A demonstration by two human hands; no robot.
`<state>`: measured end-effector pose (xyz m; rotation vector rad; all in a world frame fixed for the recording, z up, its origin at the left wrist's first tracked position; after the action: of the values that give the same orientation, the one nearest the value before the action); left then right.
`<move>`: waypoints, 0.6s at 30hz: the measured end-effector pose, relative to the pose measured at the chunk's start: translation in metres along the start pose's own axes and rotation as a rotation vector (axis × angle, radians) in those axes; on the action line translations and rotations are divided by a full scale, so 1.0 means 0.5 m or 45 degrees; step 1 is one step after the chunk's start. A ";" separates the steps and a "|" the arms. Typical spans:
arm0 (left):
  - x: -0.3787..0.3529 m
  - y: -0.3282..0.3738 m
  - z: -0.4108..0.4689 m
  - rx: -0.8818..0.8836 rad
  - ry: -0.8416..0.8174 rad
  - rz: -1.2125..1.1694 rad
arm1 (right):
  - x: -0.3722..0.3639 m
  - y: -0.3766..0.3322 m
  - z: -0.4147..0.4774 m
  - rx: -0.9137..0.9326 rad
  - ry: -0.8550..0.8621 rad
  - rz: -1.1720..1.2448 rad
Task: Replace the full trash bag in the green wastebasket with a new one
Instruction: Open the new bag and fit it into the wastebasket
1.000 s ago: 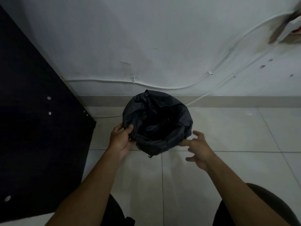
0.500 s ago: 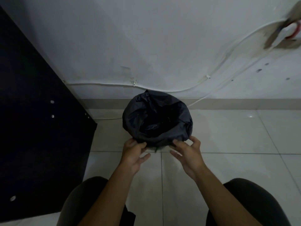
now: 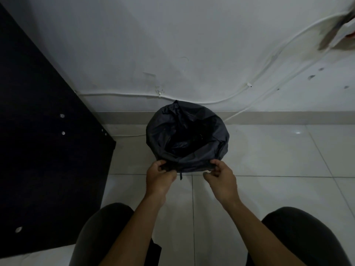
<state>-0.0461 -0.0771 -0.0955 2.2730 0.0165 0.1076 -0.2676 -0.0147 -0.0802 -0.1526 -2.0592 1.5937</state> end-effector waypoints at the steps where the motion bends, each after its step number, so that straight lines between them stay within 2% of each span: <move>1: 0.008 0.011 -0.001 -0.094 0.055 0.148 | 0.007 -0.011 0.002 0.092 0.029 -0.142; 3: 0.022 0.034 -0.011 -0.261 0.163 0.326 | 0.025 -0.030 0.009 0.226 0.116 -0.300; 5: 0.031 0.045 -0.013 -0.334 0.219 0.368 | 0.034 -0.037 0.018 0.259 0.145 -0.280; 8: 0.035 0.053 -0.008 -0.357 0.221 0.362 | 0.023 -0.006 0.035 0.044 0.079 -0.031; 10: 0.039 0.046 -0.003 -0.289 0.221 0.312 | 0.013 0.030 0.038 -0.213 0.055 0.136; 12: 0.040 0.028 0.003 -0.126 0.197 0.188 | 0.003 0.046 0.036 -0.376 0.055 0.362; 15: 0.028 0.006 0.010 0.051 0.105 -0.015 | -0.005 0.037 0.036 -0.466 0.082 0.675; 18: 0.026 0.005 0.013 0.102 0.084 -0.159 | -0.006 0.028 0.042 -0.440 0.067 0.747</move>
<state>-0.0324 -0.0831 -0.0968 2.3412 0.2007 0.1175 -0.2781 -0.0299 -0.0977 -0.9883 -2.3635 1.4895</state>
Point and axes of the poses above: each hand's wrist, its own z-axis towards the middle knuckle, its own x-axis out of the back of the hand, y = z × x, the point moved 10 cm from there along z, towards the middle knuckle, and after that the axes turned 7 degrees about x, right-handed, at the moved point
